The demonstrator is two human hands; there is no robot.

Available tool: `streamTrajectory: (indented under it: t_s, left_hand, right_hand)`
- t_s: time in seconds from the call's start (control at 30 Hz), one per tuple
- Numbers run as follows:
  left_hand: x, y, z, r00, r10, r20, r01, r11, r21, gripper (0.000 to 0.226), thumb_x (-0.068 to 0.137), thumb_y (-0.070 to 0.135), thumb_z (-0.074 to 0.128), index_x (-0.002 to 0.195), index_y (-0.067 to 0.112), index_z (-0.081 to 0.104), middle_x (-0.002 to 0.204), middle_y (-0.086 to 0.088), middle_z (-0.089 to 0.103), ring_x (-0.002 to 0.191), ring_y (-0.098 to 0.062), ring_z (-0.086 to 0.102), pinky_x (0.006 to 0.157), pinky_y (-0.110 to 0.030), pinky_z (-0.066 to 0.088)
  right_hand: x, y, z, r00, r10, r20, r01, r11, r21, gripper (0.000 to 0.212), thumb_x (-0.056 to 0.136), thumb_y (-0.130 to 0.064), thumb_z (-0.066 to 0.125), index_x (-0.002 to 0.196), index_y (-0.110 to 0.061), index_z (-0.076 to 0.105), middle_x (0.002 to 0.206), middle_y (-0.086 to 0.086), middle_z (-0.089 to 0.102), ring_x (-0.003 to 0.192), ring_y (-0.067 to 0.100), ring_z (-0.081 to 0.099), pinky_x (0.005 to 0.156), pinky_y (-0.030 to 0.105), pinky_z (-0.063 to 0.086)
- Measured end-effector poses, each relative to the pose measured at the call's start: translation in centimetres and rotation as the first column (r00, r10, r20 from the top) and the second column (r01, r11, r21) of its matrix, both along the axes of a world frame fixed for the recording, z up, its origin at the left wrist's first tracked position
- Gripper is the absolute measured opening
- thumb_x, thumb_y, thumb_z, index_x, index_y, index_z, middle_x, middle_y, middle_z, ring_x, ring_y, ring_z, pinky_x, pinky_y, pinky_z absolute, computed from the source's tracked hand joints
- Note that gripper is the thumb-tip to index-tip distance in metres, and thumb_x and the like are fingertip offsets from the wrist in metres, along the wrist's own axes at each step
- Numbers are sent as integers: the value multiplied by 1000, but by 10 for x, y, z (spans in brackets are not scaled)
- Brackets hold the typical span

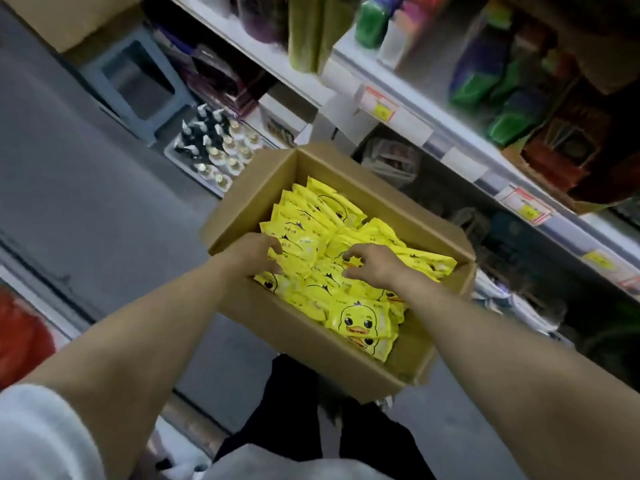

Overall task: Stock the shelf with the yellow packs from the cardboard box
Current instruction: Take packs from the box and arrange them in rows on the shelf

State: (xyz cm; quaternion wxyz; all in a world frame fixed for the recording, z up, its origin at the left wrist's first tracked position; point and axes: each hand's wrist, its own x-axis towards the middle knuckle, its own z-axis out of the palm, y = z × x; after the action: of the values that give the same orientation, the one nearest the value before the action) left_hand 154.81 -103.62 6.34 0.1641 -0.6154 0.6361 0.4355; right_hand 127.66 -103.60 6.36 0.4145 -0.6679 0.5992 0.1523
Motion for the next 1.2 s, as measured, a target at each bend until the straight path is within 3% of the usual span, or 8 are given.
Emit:
streamTrajectory:
  t_s: [0.1,0.27,0.43,0.6,0.73,0.9,1.1,1.2]
  left_hand:
    - [1,-6,-25,999,-44,-3,44,998,54,45,80,39,78,119,25,64,128,-5,59,116,-24,55,100,-40,44]
    - [2,-10,-51,983,-165,81,164,986,16,54,75,51,76,124,37,60,126,-2,52,123,-26,43,101,-44,43]
    - [5,-16,-61,969,-215,119,214,977,22,52,75,48,77,122,42,58,131,-1,46,132,-28,32,108,-48,34]
    - [18,-20,-67,970,-239,33,239,971,25,45,72,37,82,110,36,56,114,3,50,116,-22,43,99,-42,41]
    - [23,-23,-72,979,-195,-51,195,981,-2,40,70,27,85,97,30,55,99,4,57,95,-18,54,78,-33,47]
    - [22,-25,-77,971,-236,-39,235,972,-21,35,71,24,84,94,28,58,96,6,56,89,-14,53,77,-30,47]
    - [20,-25,-82,973,-223,-50,222,975,-32,28,76,13,80,90,25,59,89,5,58,83,-15,55,71,-30,51]
    - [20,-26,-80,977,-205,-53,205,979,-2,33,77,12,80,100,22,58,87,3,61,80,-17,59,71,-34,53]
  right_hand:
    - [-10,-5,-15,995,-96,-25,97,995,24,47,86,-41,74,128,-25,61,136,2,58,120,26,56,94,35,46]
    - [-29,-18,-29,970,-221,-106,220,975,-21,52,83,-39,77,130,-25,60,137,5,57,126,27,52,96,35,45]
    - [-31,-26,-43,953,-273,-134,267,962,-60,47,81,-39,78,125,-30,63,133,5,59,119,27,55,89,39,51]
    - [-25,-28,-62,943,-300,-145,298,954,-37,53,79,-41,79,127,-32,60,133,4,58,121,25,54,92,38,51]
    - [-21,-27,-73,946,-241,-218,226,970,-92,49,80,-44,77,124,-33,60,125,4,59,122,27,50,95,43,49]
    - [-16,-31,-84,937,-207,-281,183,977,-111,46,83,-44,74,126,-31,61,126,6,57,126,28,43,97,41,45]
    - [-15,-36,-90,929,-305,-209,290,952,-97,22,85,-35,75,104,-25,71,120,9,59,123,28,45,93,39,47]
    - [-20,-31,-87,923,-359,-135,352,933,-75,15,86,-35,73,89,-28,60,115,8,61,107,27,56,83,35,48]
